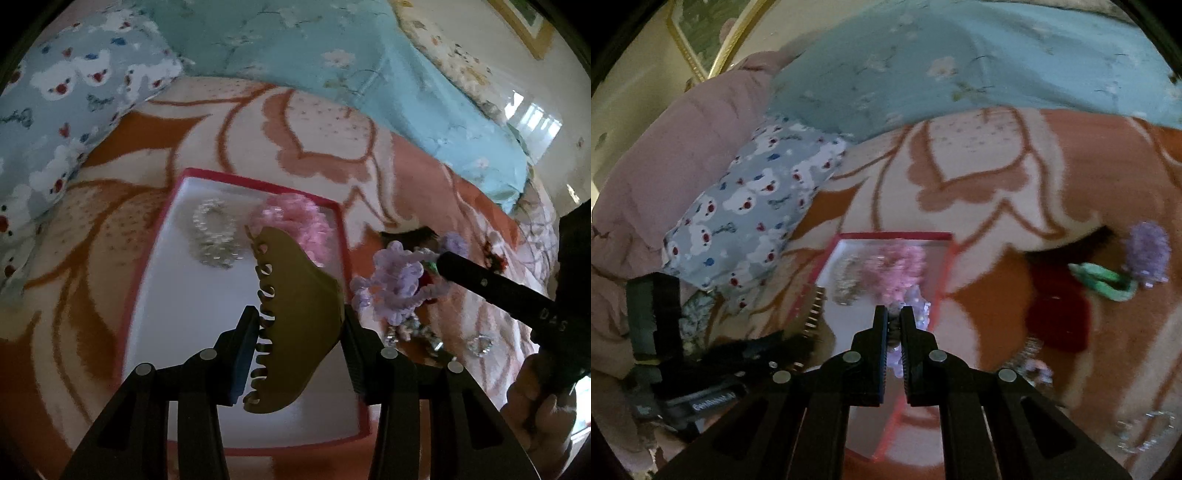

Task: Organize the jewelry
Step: 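Carry the claw clip and lavender scrunchie into the white box and release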

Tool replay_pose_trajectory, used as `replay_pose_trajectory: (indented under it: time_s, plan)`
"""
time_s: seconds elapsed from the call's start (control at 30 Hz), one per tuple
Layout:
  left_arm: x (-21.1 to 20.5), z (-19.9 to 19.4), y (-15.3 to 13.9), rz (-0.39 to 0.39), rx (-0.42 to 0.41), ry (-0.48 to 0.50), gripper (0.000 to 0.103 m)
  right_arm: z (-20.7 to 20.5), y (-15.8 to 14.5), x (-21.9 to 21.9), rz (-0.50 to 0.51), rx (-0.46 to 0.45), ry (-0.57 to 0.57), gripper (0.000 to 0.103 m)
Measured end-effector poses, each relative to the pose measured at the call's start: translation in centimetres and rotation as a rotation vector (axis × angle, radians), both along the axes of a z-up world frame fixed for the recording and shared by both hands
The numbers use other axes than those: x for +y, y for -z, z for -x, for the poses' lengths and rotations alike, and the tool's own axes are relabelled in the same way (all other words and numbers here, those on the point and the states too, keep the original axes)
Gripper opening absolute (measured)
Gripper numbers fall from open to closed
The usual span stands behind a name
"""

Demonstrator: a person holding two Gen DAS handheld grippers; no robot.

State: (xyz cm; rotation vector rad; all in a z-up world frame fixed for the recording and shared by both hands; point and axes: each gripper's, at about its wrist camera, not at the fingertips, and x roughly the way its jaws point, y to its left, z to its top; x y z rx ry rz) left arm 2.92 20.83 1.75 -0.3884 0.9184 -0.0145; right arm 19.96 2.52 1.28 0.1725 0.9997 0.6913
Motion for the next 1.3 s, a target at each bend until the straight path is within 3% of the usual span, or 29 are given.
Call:
replay_pose_trajectory:
  time_s: [0.3,0.67,0.97,1.3]
  plan:
    - [2.6,-1.2,1.4,-0.040,0.043,-0.069,0.043,-1.4,2.4,5.4,-0.014,0.036,-0.043,0.006]
    - [3.2,-4.8,4.8,-0.065,0.097,-0.075,0.043,-2.9,8.4,4.8,0.075,0.141,-0.003,0.006]
    - [3.3,-8.0,6.3,-0.120,0.108,-0.083,0.043,-3.7,9.8,5.2,0.113,0.153,-0.007,0.006]
    - [2.2,-8.7,6.8,-0.190,0.104,-0.063,0.044,-3.9,10.0,5.3,0.111,0.166,-0.029,0.013]
